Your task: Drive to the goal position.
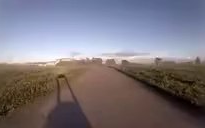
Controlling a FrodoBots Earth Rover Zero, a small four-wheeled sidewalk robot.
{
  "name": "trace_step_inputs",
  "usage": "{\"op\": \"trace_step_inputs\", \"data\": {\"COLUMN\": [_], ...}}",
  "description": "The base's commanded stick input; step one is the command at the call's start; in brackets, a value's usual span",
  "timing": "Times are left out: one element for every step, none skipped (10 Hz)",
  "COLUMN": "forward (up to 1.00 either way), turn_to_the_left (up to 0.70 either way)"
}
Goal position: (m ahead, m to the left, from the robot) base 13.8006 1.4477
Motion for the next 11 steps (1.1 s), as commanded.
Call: {"op": "trace_step_inputs", "data": {"forward": [0.7,0.7,0.7,0.7,0.7,0.7,0.7,0.7,0.7,0.7,0.7], "turn_to_the_left": [-0.35,-0.35,-0.35,-0.26,-0.1,0.0,0.0,0.0,0.0,0.0,0.0]}}
